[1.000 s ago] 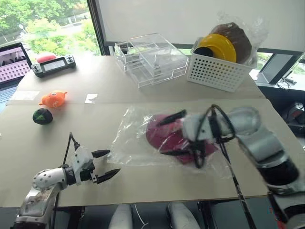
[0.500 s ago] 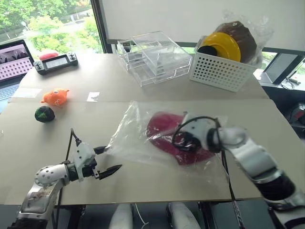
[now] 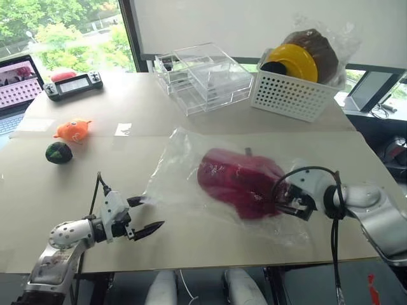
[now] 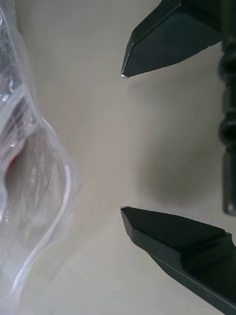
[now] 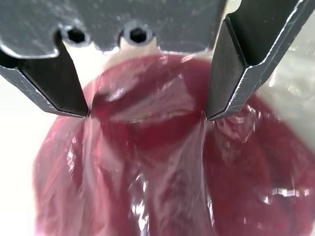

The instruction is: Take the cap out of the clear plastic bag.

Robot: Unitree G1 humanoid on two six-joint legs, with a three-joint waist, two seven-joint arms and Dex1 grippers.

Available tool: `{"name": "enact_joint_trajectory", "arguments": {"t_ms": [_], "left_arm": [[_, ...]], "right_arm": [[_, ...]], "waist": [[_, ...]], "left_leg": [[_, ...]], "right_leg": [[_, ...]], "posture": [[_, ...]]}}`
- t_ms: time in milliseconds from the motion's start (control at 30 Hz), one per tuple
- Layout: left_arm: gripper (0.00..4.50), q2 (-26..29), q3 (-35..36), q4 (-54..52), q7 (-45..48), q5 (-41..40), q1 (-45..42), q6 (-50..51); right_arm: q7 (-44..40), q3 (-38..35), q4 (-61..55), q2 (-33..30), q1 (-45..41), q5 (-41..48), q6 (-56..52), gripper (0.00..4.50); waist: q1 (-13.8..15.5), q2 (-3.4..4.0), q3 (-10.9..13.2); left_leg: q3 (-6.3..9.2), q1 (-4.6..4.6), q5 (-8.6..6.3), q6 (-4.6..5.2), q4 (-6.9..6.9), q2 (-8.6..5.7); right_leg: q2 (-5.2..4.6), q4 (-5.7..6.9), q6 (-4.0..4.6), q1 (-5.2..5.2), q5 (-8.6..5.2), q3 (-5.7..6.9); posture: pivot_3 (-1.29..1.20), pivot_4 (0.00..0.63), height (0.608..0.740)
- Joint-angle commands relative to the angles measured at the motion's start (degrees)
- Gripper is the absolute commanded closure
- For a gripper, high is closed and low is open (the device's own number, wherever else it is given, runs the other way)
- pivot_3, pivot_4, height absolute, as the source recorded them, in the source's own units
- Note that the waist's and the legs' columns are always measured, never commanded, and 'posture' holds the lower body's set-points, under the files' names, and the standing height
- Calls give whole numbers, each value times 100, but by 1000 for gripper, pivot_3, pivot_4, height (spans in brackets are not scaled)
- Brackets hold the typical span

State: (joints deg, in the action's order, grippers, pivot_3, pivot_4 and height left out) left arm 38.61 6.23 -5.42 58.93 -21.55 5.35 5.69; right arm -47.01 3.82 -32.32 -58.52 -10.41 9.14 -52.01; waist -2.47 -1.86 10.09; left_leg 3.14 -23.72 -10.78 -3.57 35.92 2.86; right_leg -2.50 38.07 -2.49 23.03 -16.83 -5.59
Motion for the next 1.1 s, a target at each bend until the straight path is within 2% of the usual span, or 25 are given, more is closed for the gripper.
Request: {"name": "enact_joint_trajectory", "arguments": {"t_ms": [33, 233, 467, 700, 733, 767, 900, 1100], "left_arm": [[0, -10, 52, 75, 47, 22, -13, -218], [0, -45, -17, 157, 9, 57, -116, -258], [0, -71, 0, 172, 5, 96, -114, -284], [0, -74, 37, 117, -19, 95, -22, -303], [0, -70, 47, 112, -21, 94, -3, -308], [0, -65, 57, 110, -21, 93, 20, -320], [0, -58, 79, 135, -13, 90, 71, -367], [0, -62, 74, 248, 7, 105, 81, -471]], "right_arm": [[-89, -94, -225, -187, 119, 67, -102, 87], [200, 657, 370, -267, 118, -568, 264, 87], [278, 976, 1084, 353, -326, -688, 542, 87], [336, 1033, 1674, 928, -407, -737, 674, 87], [324, 1021, 1710, 992, -397, -715, 698, 610], [292, 1066, 1744, 1004, -380, -740, 756, 807], [206, 1120, 1789, 1041, -291, -759, 891, 2244], [263, 1142, 1865, 1096, -260, -826, 945, 4101]], "waist": [[1, -1, 0], [-1, -2, -2], [-47, -59, -20], [-125, -106, -50], [-132, -110, -53], [-139, -113, -56], [-142, -120, -62], [-128, -122, -63]], "left_leg": [[1, 1, 0, 0, 0, 0], [0, 4, 0, 0, 2, 0], [-5, 86, -1, -1, 2, 5], [-4, 95, 0, 0, -2, 10], [-4, 94, 0, 0, -2, 10], [-4, 94, 0, 0, -2, 10], [-5, 104, 0, 0, -2, 11], [-5, 101, 0, 0, -4, 10]], "right_leg": [[0, 0, 0, -2, 0, 1], [0, 0, -1, -3, 1, 0], [1, -11, 0, -84, -1, -2], [4, -8, 2, -89, 3, -2], [5, -8, 2, -89, 4, -1], [4, -8, 2, -90, 4, -1], [4, -7, 3, -98, 4, -2], [4, -9, 3, -95, 3, -3]], "posture": [[0, 150, 735], [0, 150, 735], [0, 150, 735], [0, 150, 735], [0, 150, 735], [0, 150, 735], [0, 150, 735], [0, 150, 735]]}}
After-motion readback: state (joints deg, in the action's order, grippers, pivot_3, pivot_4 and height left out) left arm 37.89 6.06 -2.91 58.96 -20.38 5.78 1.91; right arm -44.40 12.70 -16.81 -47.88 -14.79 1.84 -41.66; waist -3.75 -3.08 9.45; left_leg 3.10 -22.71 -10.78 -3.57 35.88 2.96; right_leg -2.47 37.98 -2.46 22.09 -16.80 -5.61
